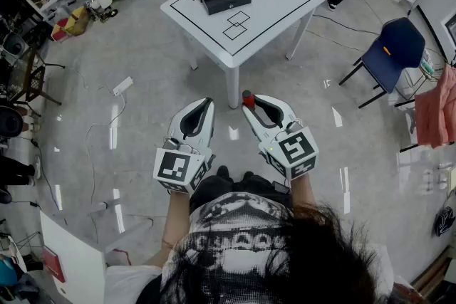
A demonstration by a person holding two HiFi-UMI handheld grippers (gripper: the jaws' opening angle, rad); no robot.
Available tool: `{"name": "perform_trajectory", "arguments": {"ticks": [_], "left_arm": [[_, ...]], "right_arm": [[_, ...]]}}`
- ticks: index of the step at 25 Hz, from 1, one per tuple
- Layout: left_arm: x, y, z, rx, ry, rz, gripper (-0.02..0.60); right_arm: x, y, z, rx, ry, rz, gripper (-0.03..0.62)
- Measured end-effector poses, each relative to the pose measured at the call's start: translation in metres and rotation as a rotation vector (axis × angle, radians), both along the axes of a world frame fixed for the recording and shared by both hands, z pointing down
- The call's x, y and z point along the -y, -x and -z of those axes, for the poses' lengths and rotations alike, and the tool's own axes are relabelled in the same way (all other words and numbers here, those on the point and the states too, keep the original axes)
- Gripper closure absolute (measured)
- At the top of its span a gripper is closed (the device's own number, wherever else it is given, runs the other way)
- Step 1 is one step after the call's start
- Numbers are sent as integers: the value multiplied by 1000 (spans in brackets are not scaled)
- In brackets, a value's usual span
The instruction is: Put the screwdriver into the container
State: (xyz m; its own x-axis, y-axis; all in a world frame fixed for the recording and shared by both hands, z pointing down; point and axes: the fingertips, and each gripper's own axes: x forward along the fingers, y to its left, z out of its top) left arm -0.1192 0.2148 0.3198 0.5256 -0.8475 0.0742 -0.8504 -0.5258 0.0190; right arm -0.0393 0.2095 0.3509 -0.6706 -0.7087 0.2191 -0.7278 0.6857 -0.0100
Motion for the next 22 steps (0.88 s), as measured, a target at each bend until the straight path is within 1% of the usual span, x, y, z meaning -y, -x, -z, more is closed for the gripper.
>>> {"name": "perform_trajectory", "arguments": {"ticks": [14, 22], "left_arm": [[7, 5, -2, 8, 6, -4, 581], [15, -5, -4, 17, 4, -12, 581]], "right_arm": [[8, 4, -6, 21, 18, -13, 496], [15, -11, -9, 21, 21, -31, 496]]}}
